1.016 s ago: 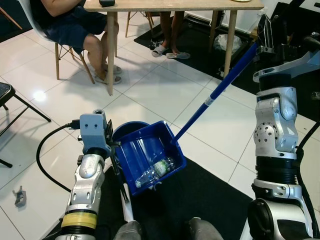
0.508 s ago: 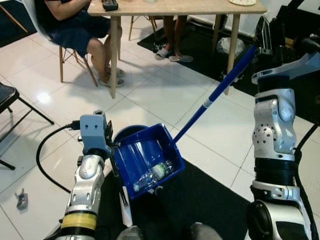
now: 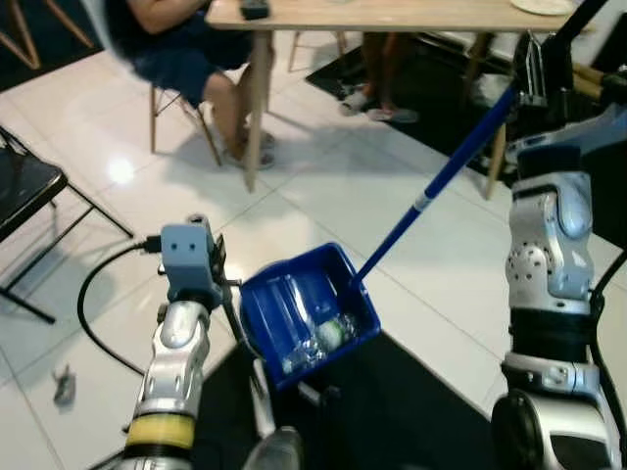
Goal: Sweep floor
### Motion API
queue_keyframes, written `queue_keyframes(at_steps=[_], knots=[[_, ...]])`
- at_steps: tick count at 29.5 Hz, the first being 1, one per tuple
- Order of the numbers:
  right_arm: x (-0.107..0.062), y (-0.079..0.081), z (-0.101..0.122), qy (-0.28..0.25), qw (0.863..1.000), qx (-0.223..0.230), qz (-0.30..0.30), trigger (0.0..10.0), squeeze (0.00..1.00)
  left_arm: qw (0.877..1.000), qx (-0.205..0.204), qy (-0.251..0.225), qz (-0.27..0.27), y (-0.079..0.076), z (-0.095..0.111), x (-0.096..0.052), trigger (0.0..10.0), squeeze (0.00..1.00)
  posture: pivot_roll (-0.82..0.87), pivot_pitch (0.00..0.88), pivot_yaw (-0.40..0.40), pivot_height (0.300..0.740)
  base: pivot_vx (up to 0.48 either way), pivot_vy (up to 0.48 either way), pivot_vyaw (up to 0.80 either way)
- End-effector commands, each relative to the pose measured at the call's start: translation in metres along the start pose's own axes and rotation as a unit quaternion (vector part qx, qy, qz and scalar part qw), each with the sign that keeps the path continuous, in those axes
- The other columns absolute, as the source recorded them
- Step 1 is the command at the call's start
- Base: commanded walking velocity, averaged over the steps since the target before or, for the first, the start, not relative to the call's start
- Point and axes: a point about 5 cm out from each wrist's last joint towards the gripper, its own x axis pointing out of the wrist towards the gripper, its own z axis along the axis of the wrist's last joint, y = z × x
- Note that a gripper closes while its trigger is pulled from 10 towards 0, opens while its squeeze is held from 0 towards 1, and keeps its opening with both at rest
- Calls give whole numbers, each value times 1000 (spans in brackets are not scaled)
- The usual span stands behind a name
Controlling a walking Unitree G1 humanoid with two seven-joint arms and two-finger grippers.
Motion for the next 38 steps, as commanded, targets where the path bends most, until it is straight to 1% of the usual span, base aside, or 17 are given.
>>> queue_keyframes(at_steps=[1, 4, 13, 14, 17, 19, 23, 27, 28, 30, 32, 33, 38], knots=[[-1, -8, 15, -30, 999, -1, -11, 10000, 0, 1000, 7, -11, -10, -5, 4, 2, 10000, 0, 107, 48, -4, 740, 458, 0, 0], [-1, -8, 14, -30, 999, -1, -11, 10000, 0, 1000, 7, -10, -10, -5, 4, 2, 10000, 0, 108, 45, -3, 740, 454, 0, 0], [-1, -8, 14, -29, 1000, -2, -10, 10000, 0, 1000, 0, -8, -5, -4, 4, 2, 10000, 0, 107, 44, -2, 740, 0, 0, 0], [-2, -10, 13, -23, 999, -22, -10, 10000, 0, 1000, -2, -4, -7, -4, 1, 1, 10000, 0, 105, 50, -3, 740, 0, 0, 0], [-2, -10, 13, -23, 999, -26, -10, 10000, 0, 1000, -2, -3, -7, -4, 1, 1, 10000, 0, 105, 50, -3, 740, 0, 0, 0], [-2, -12, 13, -22, 999, -47, -6, 10000, 0, 1000, -2, -2, -8, -5, 0, 1, 10000, 0, 105, 50, -3, 740, 0, 0, 0], [-2, -12, 13, -22, 998, -52, -6, 10000, 0, 1000, -2, -2, -8, -5, 0, 1, 10000, 0, 105, 50, -3, 740, 0, 0, 0], [0, -14, 12, -16, 996, -87, 1, 10000, 0, 1000, -2, -2, -8, -5, 0, 1, 10000, 0, 103, 55, -2, 740, 0, 0, 0], [2, -12, 11, -12, 994, -105, 11, 10000, 0, 1000, -1, -1, -8, -5, 0, 1, 10000, 0, 103, 55, -2, 740, 0, 0, 0], [2, -11, 10, -11, 994, -109, 16, 10000, 0, 1000, -1, -1, -8, -5, 0, 1, 10000, 0, 103, 55, -2, 740, 0, 0, 0], [6, -4, 9, -9, 991, -126, 39, 10000, 0, 1000, -1, -1, -9, -6, 0, 2, 10000, 0, 101, 57, -2, 740, 0, 0, 0], [6, -4, 9, -9, 991, -126, 39, 10000, 0, 1000, -1, -1, -9, -6, 0, 2, 10000, 0, 101, 57, -2, 740, 0, 0, 0], [19, 10, 15, -24, 982, -170, 83, 10000, 0, 1000, -2, -1, -10, -7, 0, 2, 10000, 0, 98, 55, 0, 740, 0, 0, 0]])
